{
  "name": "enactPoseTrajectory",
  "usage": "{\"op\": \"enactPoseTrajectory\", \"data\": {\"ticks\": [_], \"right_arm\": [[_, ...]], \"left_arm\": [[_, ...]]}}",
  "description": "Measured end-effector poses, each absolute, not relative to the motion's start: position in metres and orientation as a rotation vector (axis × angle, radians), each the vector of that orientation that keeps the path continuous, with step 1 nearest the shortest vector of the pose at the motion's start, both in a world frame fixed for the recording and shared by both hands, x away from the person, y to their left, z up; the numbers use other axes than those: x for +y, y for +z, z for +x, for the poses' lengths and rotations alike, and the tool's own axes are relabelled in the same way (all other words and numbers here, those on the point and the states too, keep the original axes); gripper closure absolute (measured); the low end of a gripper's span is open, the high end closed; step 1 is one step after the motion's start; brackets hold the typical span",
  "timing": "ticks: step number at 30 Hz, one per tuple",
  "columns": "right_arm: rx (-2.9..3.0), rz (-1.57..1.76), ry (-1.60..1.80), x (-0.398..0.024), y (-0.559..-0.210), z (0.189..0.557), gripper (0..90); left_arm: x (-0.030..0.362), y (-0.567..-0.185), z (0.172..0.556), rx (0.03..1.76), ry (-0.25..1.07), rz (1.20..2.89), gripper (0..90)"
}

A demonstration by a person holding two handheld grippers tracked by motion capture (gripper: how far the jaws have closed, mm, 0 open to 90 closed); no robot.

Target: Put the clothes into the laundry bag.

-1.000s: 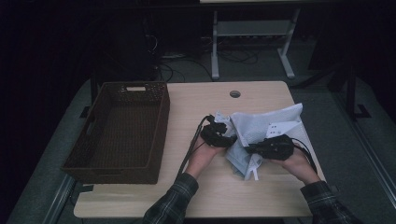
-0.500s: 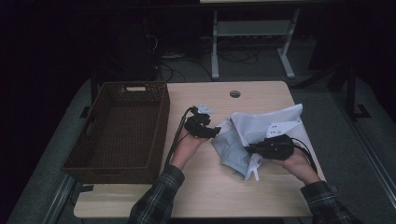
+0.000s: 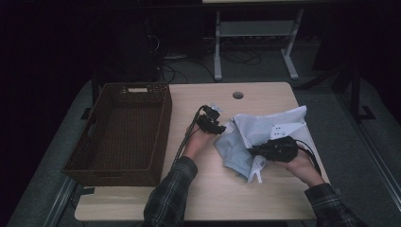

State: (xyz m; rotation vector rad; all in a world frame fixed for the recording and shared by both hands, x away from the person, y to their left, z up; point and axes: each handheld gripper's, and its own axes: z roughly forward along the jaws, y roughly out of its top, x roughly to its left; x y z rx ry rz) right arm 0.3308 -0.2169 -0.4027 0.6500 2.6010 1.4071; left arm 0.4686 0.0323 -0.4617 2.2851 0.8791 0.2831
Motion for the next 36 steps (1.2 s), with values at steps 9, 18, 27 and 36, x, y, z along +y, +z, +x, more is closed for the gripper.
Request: {"op": "enactPoseTrajectory", "data": {"ticks": [9, 18, 27, 36], "right_arm": [[2.597, 0.654, 1.408, -0.216, -0.403, 0.331, 87.1], [2.568, 0.695, 1.397, -0.224, -0.402, 0.335, 87.1], [2.527, 0.772, 1.367, -0.234, -0.404, 0.343, 87.1], [2.493, 0.841, 1.325, -0.245, -0.411, 0.351, 87.0]], "left_arm": [[0.027, -0.461, 0.465, 0.854, 0.281, 2.335, 88.2], [0.05, -0.448, 0.446, 0.936, 0.267, 2.311, 88.6], [0.08, -0.436, 0.402, 0.965, 0.194, 2.243, 88.5], [0.095, -0.441, 0.347, 0.928, 0.152, 2.234, 88.5]]}}
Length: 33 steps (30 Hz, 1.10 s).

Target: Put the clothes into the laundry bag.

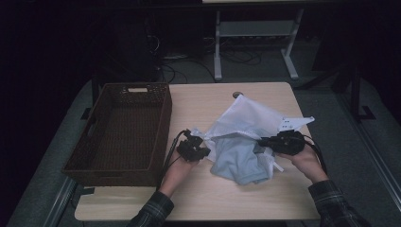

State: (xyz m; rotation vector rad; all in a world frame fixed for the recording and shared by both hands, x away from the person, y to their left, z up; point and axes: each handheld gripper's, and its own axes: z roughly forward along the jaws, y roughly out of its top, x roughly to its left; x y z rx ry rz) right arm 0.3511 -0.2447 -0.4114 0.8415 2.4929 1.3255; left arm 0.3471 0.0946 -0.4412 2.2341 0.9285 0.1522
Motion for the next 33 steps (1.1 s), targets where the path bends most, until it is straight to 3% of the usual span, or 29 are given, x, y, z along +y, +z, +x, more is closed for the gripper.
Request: {"op": "enactPoseTrajectory", "data": {"ticks": [6, 17, 33], "right_arm": [[2.472, 0.902, 1.304, -0.253, -0.417, 0.354, 85.5], [2.47, 0.916, 1.392, -0.246, -0.394, 0.325, 52.9], [2.65, 0.741, 1.332, -0.172, -0.41, 0.289, 45.5]], "left_arm": [[0.1, -0.445, 0.314, 0.875, 0.15, 2.267, 88.5], [0.112, -0.448, 0.308, 0.877, 0.114, 2.211, 88.3], [0.109, -0.454, 0.307, 0.851, 0.114, 2.274, 88.4]]}}
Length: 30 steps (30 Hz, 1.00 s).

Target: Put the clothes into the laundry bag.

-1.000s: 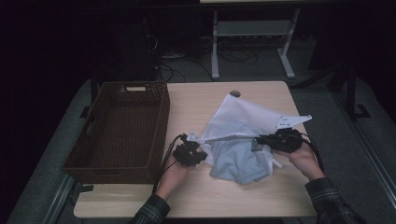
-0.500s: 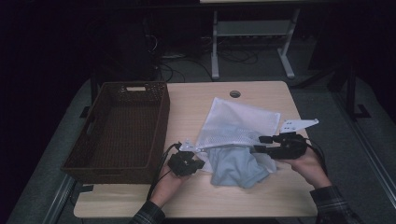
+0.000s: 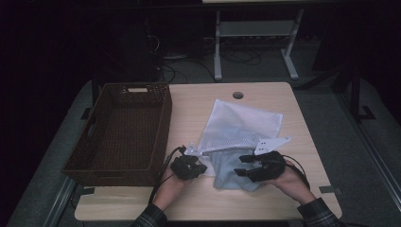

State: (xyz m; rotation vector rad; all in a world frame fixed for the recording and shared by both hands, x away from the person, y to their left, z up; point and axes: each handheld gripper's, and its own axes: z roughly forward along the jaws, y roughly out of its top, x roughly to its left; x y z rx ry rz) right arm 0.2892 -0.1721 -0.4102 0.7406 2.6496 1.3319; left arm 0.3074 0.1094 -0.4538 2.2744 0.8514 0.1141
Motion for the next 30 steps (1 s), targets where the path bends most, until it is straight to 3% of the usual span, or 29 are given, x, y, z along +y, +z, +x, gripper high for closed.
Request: {"op": "enactPoseTrajectory", "data": {"ticks": [12, 25, 30], "right_arm": [[2.748, 0.671, 1.194, -0.124, -0.435, 0.284, 41.7], [2.76, 0.673, 1.044, -0.108, -0.461, 0.282, 40.6], [2.683, 0.616, 0.982, -0.107, -0.462, 0.278, 61.8]], "left_arm": [[0.109, -0.46, 0.308, 0.863, 0.106, 2.299, 88.5], [0.109, -0.46, 0.308, 0.868, 0.102, 2.294, 88.5], [0.108, -0.46, 0.308, 0.87, 0.109, 2.296, 88.4]]}}
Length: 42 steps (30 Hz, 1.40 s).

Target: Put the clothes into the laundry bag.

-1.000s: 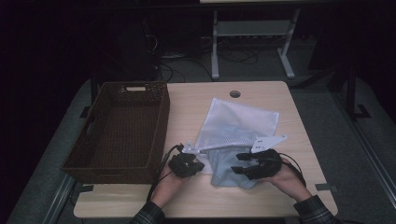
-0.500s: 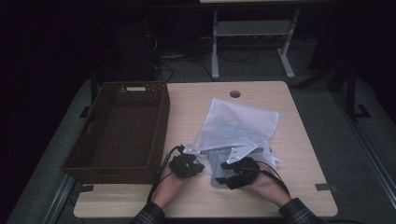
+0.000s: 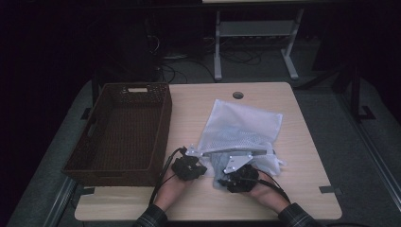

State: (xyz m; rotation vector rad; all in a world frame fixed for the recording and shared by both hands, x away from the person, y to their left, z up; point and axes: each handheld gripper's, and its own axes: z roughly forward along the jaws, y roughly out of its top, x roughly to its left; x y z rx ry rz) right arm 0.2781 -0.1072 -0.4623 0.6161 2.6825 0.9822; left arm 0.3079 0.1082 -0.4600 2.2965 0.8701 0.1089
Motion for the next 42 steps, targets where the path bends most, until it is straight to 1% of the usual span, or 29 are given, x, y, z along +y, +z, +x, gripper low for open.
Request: {"op": "enactPoseTrajectory", "data": {"ticks": [1, 3, 7, 19, 42], "right_arm": [[2.664, 0.617, 0.971, -0.107, -0.462, 0.278, 67.6], [2.644, 0.625, 0.968, -0.109, -0.463, 0.278, 74.8], [2.653, 0.649, 0.999, -0.112, -0.462, 0.281, 79.8], [2.618, 0.772, 1.083, -0.124, -0.452, 0.299, 80.3], [2.553, 0.874, 1.097, -0.124, -0.449, 0.331, 80.2]], "left_arm": [[0.108, -0.46, 0.308, 0.872, 0.111, 2.297, 88.5], [0.107, -0.46, 0.308, 0.873, 0.113, 2.298, 88.5], [0.106, -0.46, 0.307, 0.873, 0.115, 2.302, 88.6], [0.106, -0.46, 0.306, 0.84, 0.091, 2.31, 88.6], [0.094, -0.457, 0.3, 0.777, 0.046, 2.299, 88.6]]}}
